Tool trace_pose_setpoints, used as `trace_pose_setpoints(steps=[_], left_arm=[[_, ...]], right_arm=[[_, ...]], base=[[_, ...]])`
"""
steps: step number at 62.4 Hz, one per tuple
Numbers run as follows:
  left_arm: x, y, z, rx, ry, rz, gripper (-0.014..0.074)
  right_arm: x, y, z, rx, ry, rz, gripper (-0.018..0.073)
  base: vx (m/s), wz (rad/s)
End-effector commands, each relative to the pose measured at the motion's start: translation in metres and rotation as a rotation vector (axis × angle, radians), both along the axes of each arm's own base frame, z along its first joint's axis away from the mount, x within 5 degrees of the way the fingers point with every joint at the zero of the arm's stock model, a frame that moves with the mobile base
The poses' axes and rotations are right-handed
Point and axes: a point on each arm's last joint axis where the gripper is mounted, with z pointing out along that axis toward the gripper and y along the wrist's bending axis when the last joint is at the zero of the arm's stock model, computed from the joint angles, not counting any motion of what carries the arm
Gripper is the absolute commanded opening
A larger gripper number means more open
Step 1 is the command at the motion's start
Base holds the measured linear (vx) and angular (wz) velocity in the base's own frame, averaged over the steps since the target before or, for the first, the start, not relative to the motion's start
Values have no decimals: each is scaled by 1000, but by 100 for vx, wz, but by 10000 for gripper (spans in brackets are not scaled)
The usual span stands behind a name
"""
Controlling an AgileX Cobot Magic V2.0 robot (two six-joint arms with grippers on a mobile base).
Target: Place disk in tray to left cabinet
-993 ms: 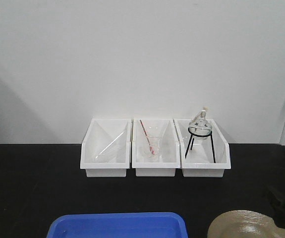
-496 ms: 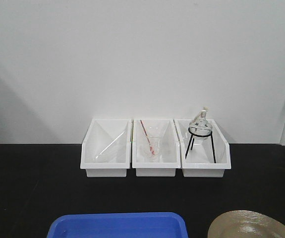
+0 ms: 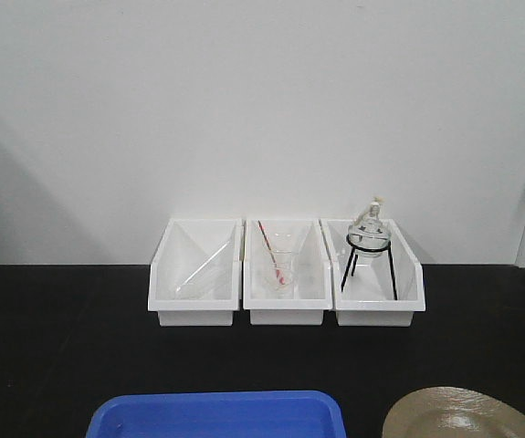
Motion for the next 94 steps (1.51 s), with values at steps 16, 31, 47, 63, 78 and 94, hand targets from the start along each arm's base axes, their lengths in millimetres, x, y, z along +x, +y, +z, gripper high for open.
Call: trace_pose_setpoints(steps=[16, 31, 47, 63, 78, 94], left_arm=[[0, 0, 3, -21, -72, 4, -3], [0, 0, 3, -21, -72, 4, -3], [0, 0, 3, -21, -72, 4, -3], [0, 0, 3, -21, -72, 4, -3], [0, 0, 3, -21, -72, 4, -3], [0, 0, 3, -21, -72, 4, -3]], right_arm=[[-4, -14, -1, -246, 48, 47, 400], [0, -11, -25, -116, 87, 100, 400], [10, 0, -39, -17, 46, 153, 400], [30, 29, -44, -64, 42, 199, 326], [38, 35, -38, -13, -20, 160, -14], [45, 39, -3, 106, -218, 82, -5]], base=[[0, 0], [0, 0], [0, 0], [0, 0], [0, 0], [0, 0]])
